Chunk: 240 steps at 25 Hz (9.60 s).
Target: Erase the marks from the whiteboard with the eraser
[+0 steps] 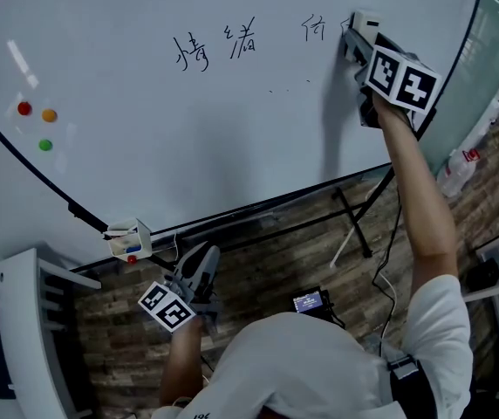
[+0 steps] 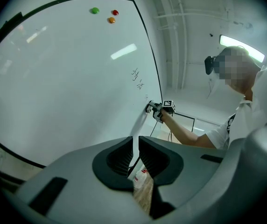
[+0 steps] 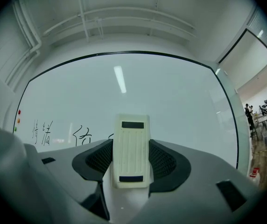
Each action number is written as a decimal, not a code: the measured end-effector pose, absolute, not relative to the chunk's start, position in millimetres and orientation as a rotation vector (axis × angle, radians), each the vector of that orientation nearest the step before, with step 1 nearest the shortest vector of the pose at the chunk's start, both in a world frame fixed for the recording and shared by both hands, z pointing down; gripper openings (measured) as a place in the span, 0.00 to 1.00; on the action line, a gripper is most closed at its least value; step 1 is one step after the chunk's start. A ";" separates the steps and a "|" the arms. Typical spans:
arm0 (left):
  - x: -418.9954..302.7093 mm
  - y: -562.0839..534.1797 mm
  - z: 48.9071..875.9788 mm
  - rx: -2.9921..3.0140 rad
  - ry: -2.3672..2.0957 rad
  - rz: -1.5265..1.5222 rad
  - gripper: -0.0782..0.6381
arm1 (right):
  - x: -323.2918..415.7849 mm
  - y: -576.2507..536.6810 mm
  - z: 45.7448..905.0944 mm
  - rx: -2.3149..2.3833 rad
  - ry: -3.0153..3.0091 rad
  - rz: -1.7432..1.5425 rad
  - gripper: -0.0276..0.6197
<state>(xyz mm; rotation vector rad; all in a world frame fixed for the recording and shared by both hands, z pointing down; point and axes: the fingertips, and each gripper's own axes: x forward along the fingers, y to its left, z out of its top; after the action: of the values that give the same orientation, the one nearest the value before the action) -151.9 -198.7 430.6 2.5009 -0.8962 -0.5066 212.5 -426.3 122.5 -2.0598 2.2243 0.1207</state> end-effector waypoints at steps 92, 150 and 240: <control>-215.5 -162.4 439.2 2.469 -0.920 -0.529 0.16 | -221.4 -348.7 164.0 -1.531 2.883 0.428 0.44; -83.7 -193.5 441.7 2.472 -0.848 -0.418 0.16 | 35.4 -404.1 248.6 -2.055 2.662 0.461 0.44; -92.9 -177.6 446.4 2.461 -0.844 -0.405 0.16 | 242.0 -401.7 230.5 -2.419 2.371 0.228 0.44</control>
<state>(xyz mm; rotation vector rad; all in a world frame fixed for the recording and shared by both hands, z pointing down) -92.9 -177.6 446.4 2.4610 -0.8435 -0.4051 242.0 -401.7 230.5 -2.4192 2.3705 0.2285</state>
